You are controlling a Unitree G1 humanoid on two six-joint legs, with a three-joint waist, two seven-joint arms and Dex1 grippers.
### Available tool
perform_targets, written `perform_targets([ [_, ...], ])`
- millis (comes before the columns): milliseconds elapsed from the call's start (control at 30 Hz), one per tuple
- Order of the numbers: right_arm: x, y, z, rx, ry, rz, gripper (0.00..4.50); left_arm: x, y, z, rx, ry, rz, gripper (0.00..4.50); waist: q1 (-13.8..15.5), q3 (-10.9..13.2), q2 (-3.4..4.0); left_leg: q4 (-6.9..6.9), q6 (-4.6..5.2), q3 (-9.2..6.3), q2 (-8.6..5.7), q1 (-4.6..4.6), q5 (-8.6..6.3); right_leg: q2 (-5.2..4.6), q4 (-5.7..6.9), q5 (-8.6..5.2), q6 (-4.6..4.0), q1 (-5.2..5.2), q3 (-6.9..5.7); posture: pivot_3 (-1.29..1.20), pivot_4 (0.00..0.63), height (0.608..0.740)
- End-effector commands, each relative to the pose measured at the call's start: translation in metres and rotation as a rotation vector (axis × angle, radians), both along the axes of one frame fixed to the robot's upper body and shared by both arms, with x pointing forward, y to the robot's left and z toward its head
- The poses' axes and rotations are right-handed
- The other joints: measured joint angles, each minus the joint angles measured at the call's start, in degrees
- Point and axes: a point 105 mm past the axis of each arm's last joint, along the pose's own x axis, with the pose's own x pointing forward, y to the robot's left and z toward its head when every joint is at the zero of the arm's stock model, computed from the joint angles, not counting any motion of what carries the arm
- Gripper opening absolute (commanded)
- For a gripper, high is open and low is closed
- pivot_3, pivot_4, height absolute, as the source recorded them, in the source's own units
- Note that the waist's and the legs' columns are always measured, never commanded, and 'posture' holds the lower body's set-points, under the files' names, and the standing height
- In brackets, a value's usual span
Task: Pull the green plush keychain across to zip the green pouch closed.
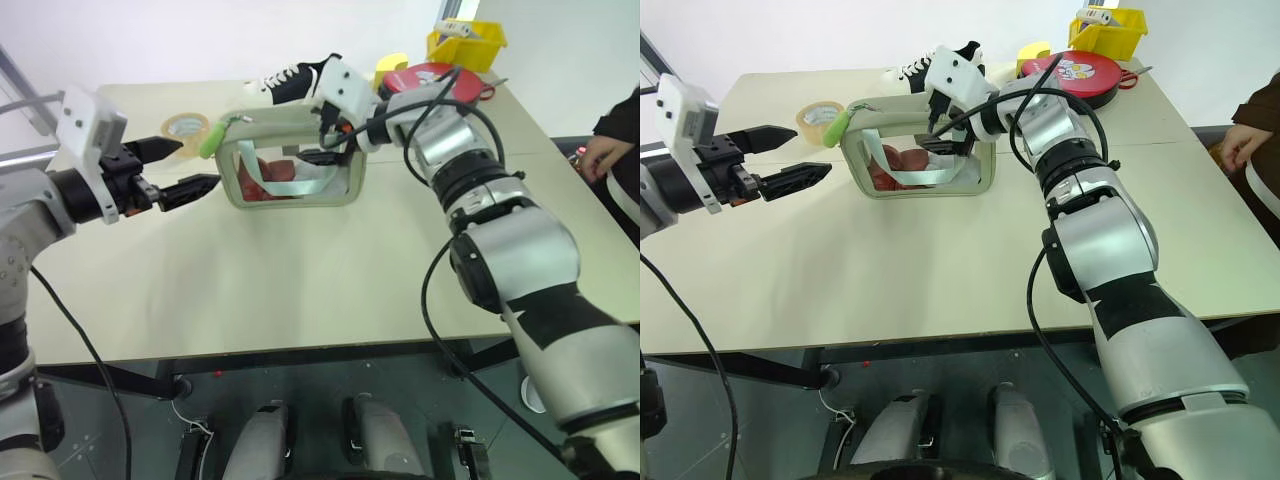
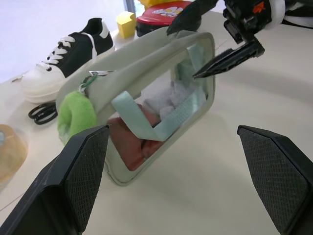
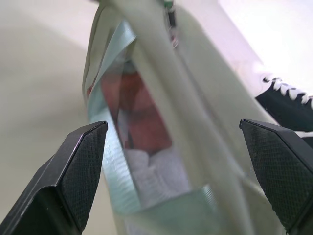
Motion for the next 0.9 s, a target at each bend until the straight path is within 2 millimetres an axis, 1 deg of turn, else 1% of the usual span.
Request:
perform_targets([
  [33,0.000,0.003,0.017,0.046,-0.023,-0.009,4.50,-0.004,0.001,0.014,0.002,-0.057,0.002,4.45,-0.1,0.0,0.00,-0.01,0.00,0.00,0.00,0.00,0.00,0.00,0.00,0.00,0.00,0.00,0.00,0.00,0.150,0.740],
  [67,0.001,0.001,0.014,0.026,-0.030,-0.020,4.50,-0.004,0.001,0.014,0.002,-0.057,0.001,4.45,-0.2,0.0,0.00,-0.01,0.00,0.00,0.00,0.00,0.00,0.00,0.00,0.00,0.00,0.00,0.00,0.00,0.150,0.740],
  [167,0.006,-0.007,-0.001,-0.064,-0.035,-0.061,4.50,-0.002,0.000,0.015,0.001,-0.061,-0.005,4.45,-0.5,0.0,0.00,-0.04,-0.01,0.00,0.00,0.00,0.00,0.00,0.00,0.00,0.00,-0.01,0.00,0.00,0.150,0.740],
  [267,0.007,-0.005,-0.010,-0.097,-0.037,-0.071,4.50,0.001,-0.003,0.015,0.000,-0.061,-0.018,4.45,-0.6,0.0,0.00,-0.05,-0.03,0.00,0.00,0.00,0.01,0.00,0.00,0.00,0.00,-0.02,0.00,0.00,0.150,0.740],
  [333,0.007,-0.003,-0.011,-0.105,-0.041,-0.068,4.50,0.002,-0.003,0.014,0.000,-0.059,-0.020,4.45,-0.6,0.0,0.00,-0.06,-0.04,0.00,0.00,0.00,0.02,0.00,0.00,0.00,0.00,-0.03,0.00,0.00,0.150,0.740],
  [400,0.006,-0.001,-0.013,-0.118,-0.043,-0.054,3.96,0.004,-0.004,0.015,0.006,-0.060,-0.025,4.50,-0.6,0.0,0.00,-0.06,-0.05,0.00,0.00,0.00,0.03,0.00,0.00,0.00,0.00,-0.03,0.00,0.00,0.150,0.740],
  [467,0.003,0.003,-0.017,-0.136,-0.040,-0.018,3.19,0.005,-0.006,0.016,0.009,-0.062,-0.031,4.50,-0.6,0.0,0.00,-0.07,-0.05,0.00,0.00,0.00,0.03,0.00,0.00,0.00,0.00,-0.03,0.00,0.00,0.150,0.740],
  [500,0.001,0.005,-0.018,-0.136,-0.034,-0.001,2.54,0.005,-0.006,0.016,0.011,-0.063,-0.033,4.50,-0.7,0.0,0.00,-0.07,-0.05,0.00,0.00,0.00,0.03,0.00,0.00,0.00,0.00,-0.03,0.00,0.00,0.150,0.740],
  [533,0.000,0.007,-0.019,-0.137,-0.028,0.013,2.10,0.005,-0.006,0.016,0.014,-0.063,-0.033,4.50,-0.7,0.0,0.00,-0.08,-0.06,0.00,0.00,0.00,0.03,0.00,0.00,0.00,0.00,-0.04,0.00,0.00,0.150,0.740],
  [600,0.000,0.006,-0.020,-0.144,-0.034,0.016,0.93,0.005,-0.005,0.016,0.020,-0.064,-0.030,4.50,-0.7,0.0,0.00,-0.10,-0.07,0.00,0.00,0.01,0.04,0.01,0.00,0.00,0.00,-0.04,0.00,0.00,0.150,0.740],
  [667,0.002,0.003,-0.019,-0.153,-0.059,0.004,0.01,0.004,-0.004,0.017,0.019,-0.064,-0.023,4.50,-0.7,0.0,0.00,-0.10,-0.07,0.00,0.00,0.01,0.04,0.01,0.00,0.00,0.00,-0.04,0.00,0.00,0.150,0.740],
  [733,0.003,-0.001,-0.015,-0.153,-0.083,-0.010,0.01,0.004,-0.002,0.016,0.022,-0.062,-0.015,4.50,-0.7,0.0,0.00,-0.10,-0.08,0.00,0.00,0.01,0.04,0.01,0.00,0.00,0.00,-0.04,0.00,0.00,0.150,0.740],
  [900,-0.002,-0.014,0.008,-0.135,-0.100,0.030,0.01,0.001,0.003,0.015,0.015,-0.062,0.010,4.50,-0.4,0.0,0.00,-0.10,-0.09,0.00,0.00,0.01,0.05,0.00,-0.01,0.00,0.00,-0.04,0.00,0.00,0.150,0.740],
])
